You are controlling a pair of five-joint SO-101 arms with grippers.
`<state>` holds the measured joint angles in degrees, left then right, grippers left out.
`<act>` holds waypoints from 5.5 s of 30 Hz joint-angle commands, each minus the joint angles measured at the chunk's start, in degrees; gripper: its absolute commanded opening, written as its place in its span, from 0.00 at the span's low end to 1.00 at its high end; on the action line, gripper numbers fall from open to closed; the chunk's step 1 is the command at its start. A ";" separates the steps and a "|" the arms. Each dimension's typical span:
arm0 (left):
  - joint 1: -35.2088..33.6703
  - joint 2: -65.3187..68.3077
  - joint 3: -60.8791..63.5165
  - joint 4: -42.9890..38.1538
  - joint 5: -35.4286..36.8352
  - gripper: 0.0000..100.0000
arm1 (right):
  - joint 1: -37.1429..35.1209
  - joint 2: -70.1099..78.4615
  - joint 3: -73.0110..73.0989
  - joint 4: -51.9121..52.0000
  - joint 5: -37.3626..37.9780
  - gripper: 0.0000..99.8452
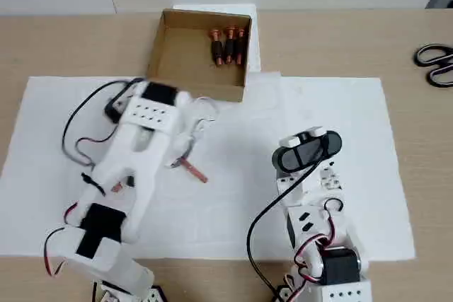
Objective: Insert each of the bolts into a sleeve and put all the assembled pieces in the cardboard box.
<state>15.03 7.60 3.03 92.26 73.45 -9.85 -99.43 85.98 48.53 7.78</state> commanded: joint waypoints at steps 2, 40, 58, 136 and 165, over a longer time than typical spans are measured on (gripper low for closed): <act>2.81 -0.26 -9.54 5.98 -0.44 0.01 | -0.04 -0.75 -0.35 -6.37 0.62 0.00; 9.14 -32.18 -5.93 -36.22 -42.55 0.01 | -6.64 -0.75 10.64 -42.68 -10.02 0.00; 23.65 -62.42 39.16 -72.70 -58.29 0.01 | -6.90 -0.75 10.64 -42.86 -9.93 0.00; 20.13 -62.42 48.57 -68.48 -71.12 0.18 | -14.46 -4.44 10.55 -43.03 -1.67 0.00; -2.29 -91.87 55.25 -66.55 -74.37 0.00 | -9.71 -3.65 -5.10 -9.71 -1.85 0.00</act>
<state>16.97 -77.41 53.67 25.71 -0.57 -22.07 -102.68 86.77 35.96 5.67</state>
